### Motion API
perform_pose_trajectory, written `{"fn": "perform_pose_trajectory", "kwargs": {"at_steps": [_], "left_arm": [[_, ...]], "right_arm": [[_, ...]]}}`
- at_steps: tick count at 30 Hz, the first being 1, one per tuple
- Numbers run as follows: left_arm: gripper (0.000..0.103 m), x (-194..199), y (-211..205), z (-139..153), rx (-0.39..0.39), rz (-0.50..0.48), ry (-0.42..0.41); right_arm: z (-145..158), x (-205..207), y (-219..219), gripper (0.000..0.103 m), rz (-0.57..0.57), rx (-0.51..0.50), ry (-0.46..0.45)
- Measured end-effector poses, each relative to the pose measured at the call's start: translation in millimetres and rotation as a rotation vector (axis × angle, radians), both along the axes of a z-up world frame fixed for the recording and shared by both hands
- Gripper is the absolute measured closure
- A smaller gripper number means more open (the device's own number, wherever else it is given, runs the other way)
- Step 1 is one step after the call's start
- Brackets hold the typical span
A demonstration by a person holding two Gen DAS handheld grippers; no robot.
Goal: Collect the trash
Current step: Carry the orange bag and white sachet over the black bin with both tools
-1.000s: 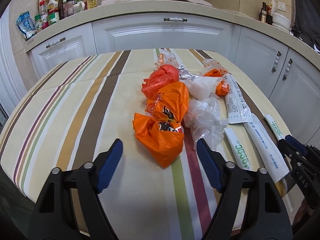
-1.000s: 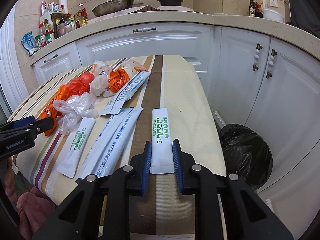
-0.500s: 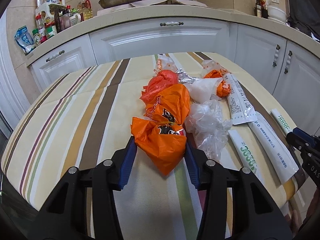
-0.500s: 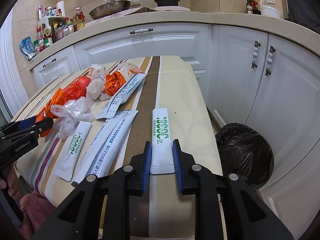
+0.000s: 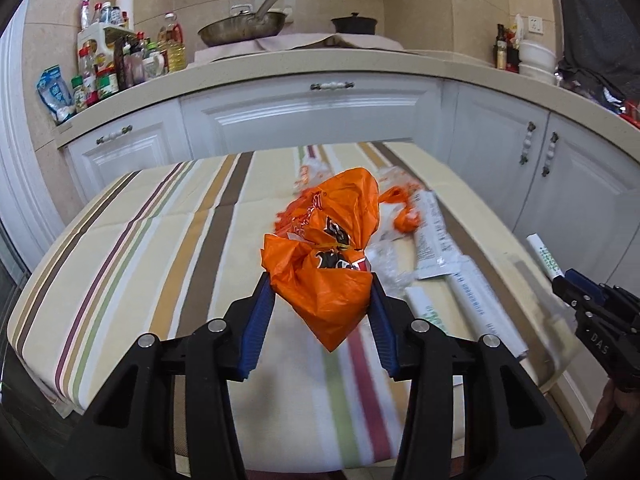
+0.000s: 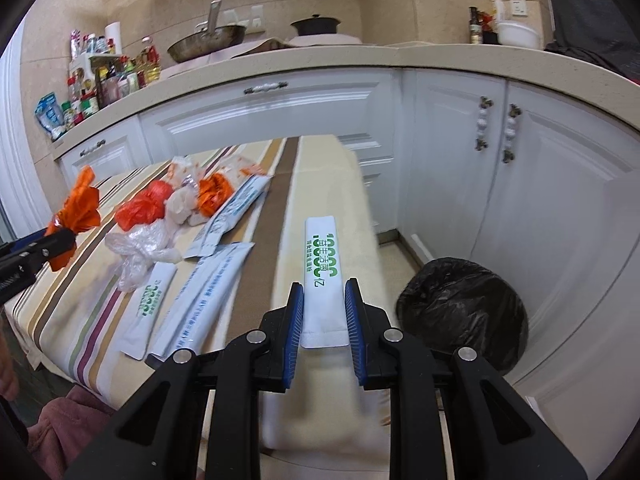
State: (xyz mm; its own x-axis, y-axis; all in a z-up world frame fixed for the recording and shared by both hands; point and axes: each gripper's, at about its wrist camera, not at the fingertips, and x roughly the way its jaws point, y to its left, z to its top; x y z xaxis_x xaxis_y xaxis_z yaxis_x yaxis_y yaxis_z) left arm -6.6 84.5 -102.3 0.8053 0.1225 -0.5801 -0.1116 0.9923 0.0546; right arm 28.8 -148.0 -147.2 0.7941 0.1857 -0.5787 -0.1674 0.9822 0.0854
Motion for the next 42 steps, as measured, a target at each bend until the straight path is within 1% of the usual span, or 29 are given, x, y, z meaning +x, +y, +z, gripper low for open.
{"fn": "perform_pose_trajectory", "kwargs": {"at_steps": [3,9,13,21,23,27,30,42], "left_arm": [[0.058,7,-19,7,-0.010,-0.055,-0.003],[0.059,33,-67,5,-0.033,-0.174,0.026],[0.058,55,-114,3,-0.011,-0.253,0.013],[0.058,96,-194,-8,-0.017,-0.324,0.012],[0.058,108,-218,-13,-0.007,-0.343,0.022],[0.058,126,-248,-22,0.003,-0.356,0.036],[0.058,144,-269,-34,0.010,-0.356,0.064],[0.058,191,-312,-71,0.034,-0.331,0.124]], "right_arm": [[4,-3,-16,0.080,-0.042,0.004,-0.014],[6,-1,-55,0.080,-0.128,0.007,-0.029],[6,5,-84,0.080,-0.186,0.005,-0.036],[0,26,-127,0.080,-0.268,-0.014,-0.048],[-3,31,-137,0.080,-0.284,-0.014,-0.050],[-5,43,-156,0.080,-0.316,-0.019,-0.055],[-7,52,-168,0.080,-0.340,-0.017,-0.054],[-27,83,-194,0.080,-0.371,-0.006,-0.017]]}}
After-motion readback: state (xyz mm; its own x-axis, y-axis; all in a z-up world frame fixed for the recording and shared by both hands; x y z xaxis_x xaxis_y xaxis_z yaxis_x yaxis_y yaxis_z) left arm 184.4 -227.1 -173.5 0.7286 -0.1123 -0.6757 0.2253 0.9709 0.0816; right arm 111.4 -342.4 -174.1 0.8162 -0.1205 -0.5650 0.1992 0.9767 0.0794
